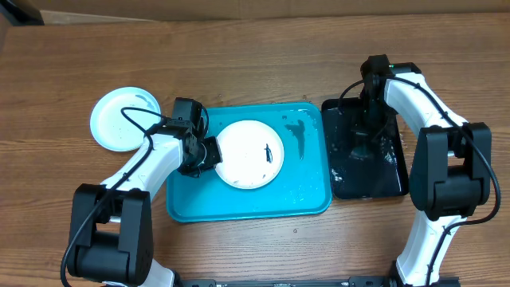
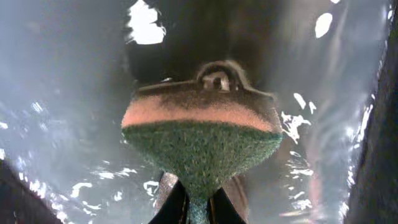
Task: Clean dirty plates on tray and stack at the side
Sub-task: 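Lift the green sponge out of the black tray with right gripper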
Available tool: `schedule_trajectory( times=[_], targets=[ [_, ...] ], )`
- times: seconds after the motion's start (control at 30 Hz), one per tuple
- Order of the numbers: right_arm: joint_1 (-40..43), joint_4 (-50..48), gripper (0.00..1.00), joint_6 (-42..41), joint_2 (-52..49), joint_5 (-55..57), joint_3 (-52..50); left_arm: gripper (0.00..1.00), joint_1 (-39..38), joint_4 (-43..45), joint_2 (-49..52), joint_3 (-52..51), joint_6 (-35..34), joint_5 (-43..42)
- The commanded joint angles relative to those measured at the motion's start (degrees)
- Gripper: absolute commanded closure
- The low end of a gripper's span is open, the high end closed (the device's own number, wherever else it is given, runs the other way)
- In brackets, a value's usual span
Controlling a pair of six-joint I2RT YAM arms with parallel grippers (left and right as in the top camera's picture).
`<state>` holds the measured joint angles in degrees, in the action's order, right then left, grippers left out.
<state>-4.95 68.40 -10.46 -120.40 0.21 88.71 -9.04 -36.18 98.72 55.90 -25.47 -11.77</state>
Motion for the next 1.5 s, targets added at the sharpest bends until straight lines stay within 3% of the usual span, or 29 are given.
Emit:
schedule_trajectory(
  times=[0.0,0.1,0.17,0.23,0.27,0.3,0.53,0.7,0.73,0.77,1.2,1.47],
  targets=[
    [0.1,1.2,0.96,0.0,3.8,-0.3,3.8,0.96,-0.4,-0.9,0.9,0.5,0.6,0.0],
    [0.1,2.4,0.96,0.9,7.1,-0.3,4.4,0.93,-0.4,-2.6,0.9,0.5,0.6,-0.1],
    [0.1,3.5,0.96,1.5,8.2,-0.3,4.4,0.76,-0.4,-2.3,0.9,0.5,0.7,0.8],
    [0.1,4.5,0.96,1.7,8.5,-0.3,4.4,0.73,-0.3,-1.1,0.9,0.5,0.7,2.4],
    [0.1,5.1,0.96,1.8,8.5,-0.3,4.4,0.81,-0.4,-0.5,0.9,0.5,0.7,3.3],
    [0.1,5.8,0.96,1.9,8.5,-0.3,4.3,0.96,-0.4,0.5,0.9,0.5,0.7,3.6],
    [0.1,8.9,0.96,6.3,8.5,-0.3,4.3,0.96,-1.2,-3.3,0.9,0.5,-0.9,1.2],
    [0.1,9.5,0.96,7.6,8.5,0.3,4.3,0.82,-2.0,-3.6,0.9,0.5,-1.3,1.4],
    [0.1,9.4,0.96,7.8,8.5,0.7,4.3,0.83,-2.0,-2.8,0.9,0.5,-1.4,1.4],
    [0.1,9.4,0.96,8.0,8.5,1.2,4.3,0.96,-1.9,-2.3,0.9,0.5,-1.4,1.4],
    [0.1,8.8,0.96,15.5,8.4,-2.9,4.3,0.96,-1.9,-2.6,0.9,0.5,-3.8,-1.8],
    [-0.1,8.2,0.96,13.4,8.4,-2.4,4.3,0.96,-1.9,-2.3,0.9,0.5,-3.9,-1.8]
  ],
)
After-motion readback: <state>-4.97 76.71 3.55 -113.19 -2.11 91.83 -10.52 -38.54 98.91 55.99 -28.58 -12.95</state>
